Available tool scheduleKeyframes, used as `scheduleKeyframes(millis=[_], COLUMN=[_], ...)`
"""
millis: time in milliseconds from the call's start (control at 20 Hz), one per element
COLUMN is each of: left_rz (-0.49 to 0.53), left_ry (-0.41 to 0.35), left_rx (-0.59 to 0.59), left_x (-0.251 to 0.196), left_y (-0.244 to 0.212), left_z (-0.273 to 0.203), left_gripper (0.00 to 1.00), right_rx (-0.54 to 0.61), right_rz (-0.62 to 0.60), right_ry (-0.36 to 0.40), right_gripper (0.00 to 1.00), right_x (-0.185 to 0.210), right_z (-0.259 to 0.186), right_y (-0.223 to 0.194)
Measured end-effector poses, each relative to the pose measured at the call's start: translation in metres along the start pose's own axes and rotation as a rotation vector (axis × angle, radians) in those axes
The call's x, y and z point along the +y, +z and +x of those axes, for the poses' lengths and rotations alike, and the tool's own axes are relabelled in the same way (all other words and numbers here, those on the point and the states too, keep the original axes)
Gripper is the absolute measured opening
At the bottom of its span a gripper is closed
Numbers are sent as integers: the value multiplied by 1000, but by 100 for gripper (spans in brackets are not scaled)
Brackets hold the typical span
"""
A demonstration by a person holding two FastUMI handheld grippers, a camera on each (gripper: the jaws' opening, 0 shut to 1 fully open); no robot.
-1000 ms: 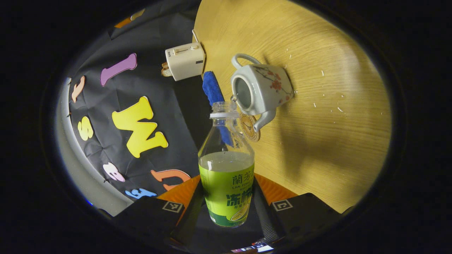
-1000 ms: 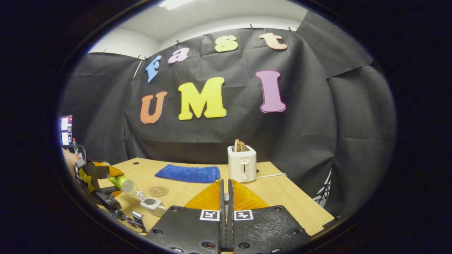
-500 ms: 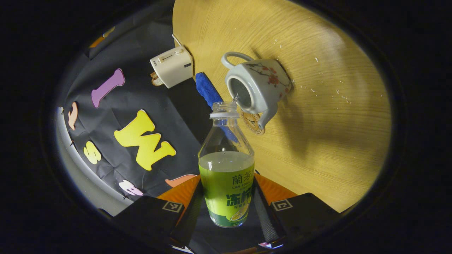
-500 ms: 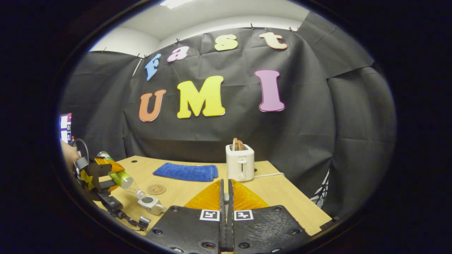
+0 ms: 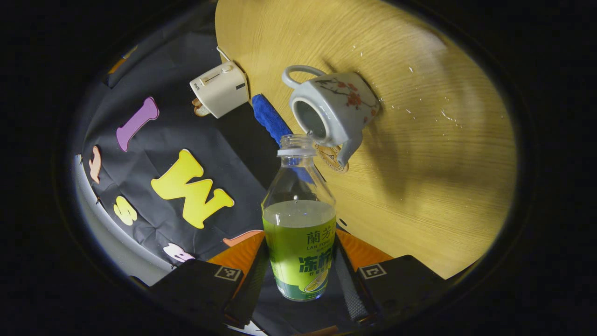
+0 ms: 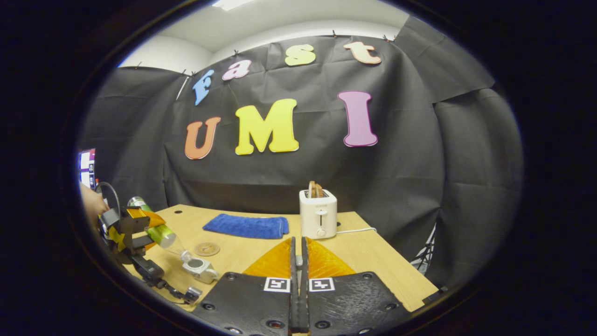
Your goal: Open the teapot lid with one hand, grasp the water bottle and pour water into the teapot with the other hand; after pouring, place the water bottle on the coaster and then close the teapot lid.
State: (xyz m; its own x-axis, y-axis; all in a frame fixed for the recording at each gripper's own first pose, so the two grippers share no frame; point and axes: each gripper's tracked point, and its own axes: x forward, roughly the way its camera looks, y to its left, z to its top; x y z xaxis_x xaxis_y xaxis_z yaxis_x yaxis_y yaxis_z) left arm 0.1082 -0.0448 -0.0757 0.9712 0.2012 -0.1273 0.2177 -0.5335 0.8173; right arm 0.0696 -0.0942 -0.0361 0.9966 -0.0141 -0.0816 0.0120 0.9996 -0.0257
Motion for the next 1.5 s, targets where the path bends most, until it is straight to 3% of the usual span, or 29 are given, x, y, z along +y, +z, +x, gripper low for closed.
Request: scheduleKeyframes(millis=[700, 1000, 1050, 1150, 1300, 1500], left_rz=[71, 42, 20, -99, -421, -794], left_ry=[35, 48, 77, 116, 85, 129], left_rx=[5, -8, -33, -69, -121, -159], left_x=[16, 16, 22, 29, 24, 46], left_y=[7, 5, 7, 2, -2, -16], left_z=[-3, -1, 1, 0, 6, 12], left_gripper=[76, 76, 76, 76, 76, 76], right_rx=[12, 5, 5, 4, -5, -1], right_rz=[-6, 6, 7, 11, 25, 44], right_ry=[-4, -8, -9, -11, -16, -25], right_gripper=[0, 0, 0, 0, 0, 0], right_x=[-4, -6, -7, -8, -12, -15], right_z=[1, 0, 0, 1, -1, 1], right_y=[-2, -1, -1, 0, 2, 0])
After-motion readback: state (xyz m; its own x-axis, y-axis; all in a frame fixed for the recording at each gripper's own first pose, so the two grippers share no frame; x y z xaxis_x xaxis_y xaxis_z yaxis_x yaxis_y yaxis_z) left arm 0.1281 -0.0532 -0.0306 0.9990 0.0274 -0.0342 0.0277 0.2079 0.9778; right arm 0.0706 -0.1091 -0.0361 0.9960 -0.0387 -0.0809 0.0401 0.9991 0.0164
